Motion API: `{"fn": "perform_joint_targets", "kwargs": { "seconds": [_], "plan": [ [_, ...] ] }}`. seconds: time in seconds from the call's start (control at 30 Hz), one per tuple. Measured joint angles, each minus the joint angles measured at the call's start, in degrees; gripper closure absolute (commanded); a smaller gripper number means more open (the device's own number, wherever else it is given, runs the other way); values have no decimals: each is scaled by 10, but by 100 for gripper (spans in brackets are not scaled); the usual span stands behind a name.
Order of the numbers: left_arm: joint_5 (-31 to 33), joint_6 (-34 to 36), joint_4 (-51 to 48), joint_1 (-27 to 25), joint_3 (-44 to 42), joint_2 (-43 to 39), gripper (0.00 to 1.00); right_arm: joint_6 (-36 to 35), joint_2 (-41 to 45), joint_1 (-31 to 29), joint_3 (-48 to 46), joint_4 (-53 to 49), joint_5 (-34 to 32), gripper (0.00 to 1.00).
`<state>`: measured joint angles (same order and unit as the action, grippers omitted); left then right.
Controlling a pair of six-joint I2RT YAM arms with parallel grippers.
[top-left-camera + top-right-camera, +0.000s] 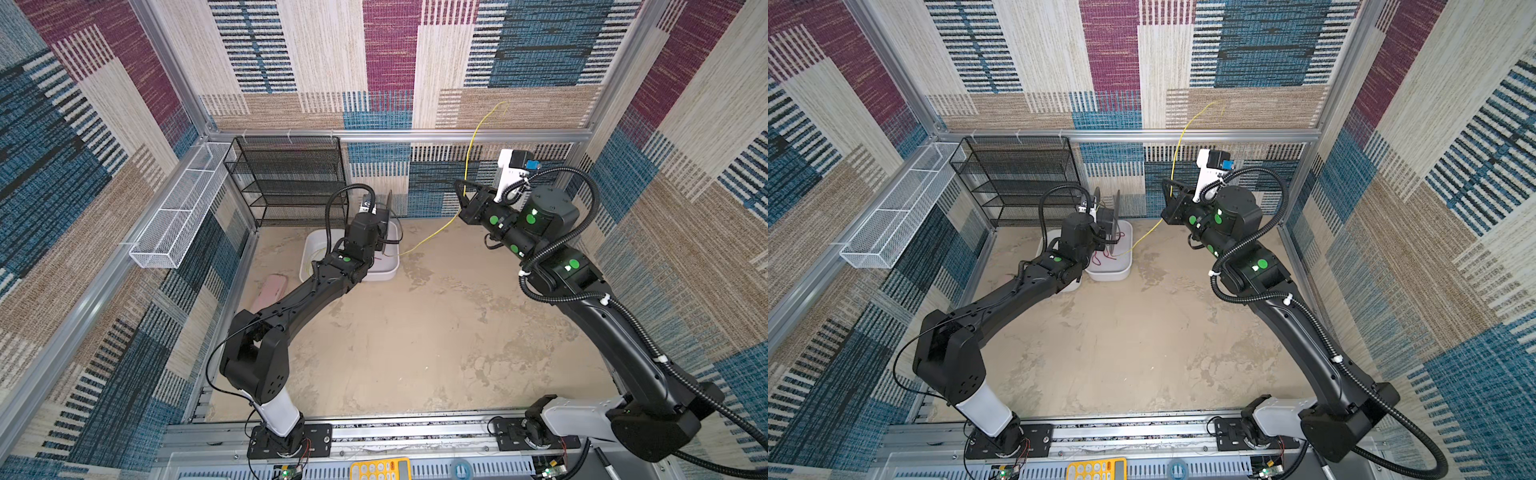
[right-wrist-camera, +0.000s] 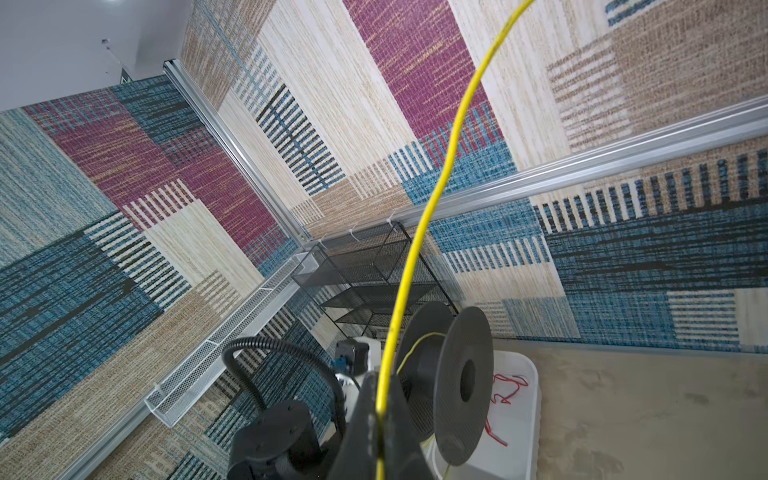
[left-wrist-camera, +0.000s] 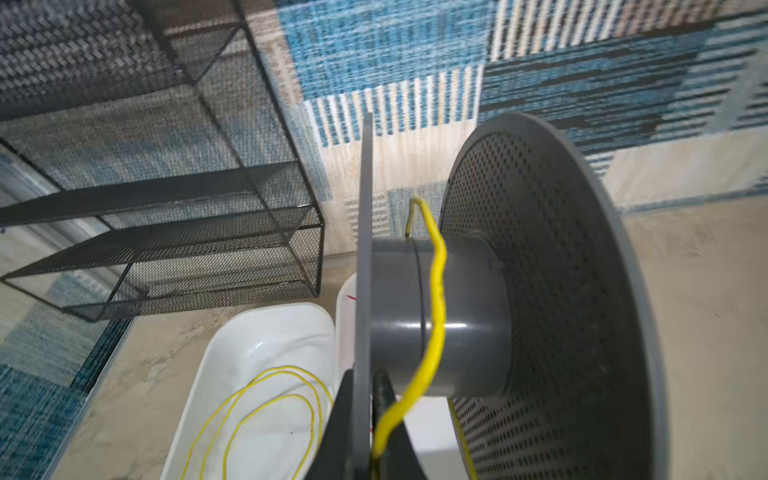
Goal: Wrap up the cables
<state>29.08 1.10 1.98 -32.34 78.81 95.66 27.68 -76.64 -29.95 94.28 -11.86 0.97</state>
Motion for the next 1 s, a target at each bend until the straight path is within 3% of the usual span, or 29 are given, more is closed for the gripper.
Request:
{"fn": "perform_joint_targets", "kwargs": {
  "seconds": [0.43,1.0],
  "plan": [
    [-37,20,-36,-78,-158,-149,100,-18,-213,143,328,-75,80,100],
    [-16,-5,-82,-210,-272,-276,100,32,-323,229,447,-140,176,100]
  ]
}}
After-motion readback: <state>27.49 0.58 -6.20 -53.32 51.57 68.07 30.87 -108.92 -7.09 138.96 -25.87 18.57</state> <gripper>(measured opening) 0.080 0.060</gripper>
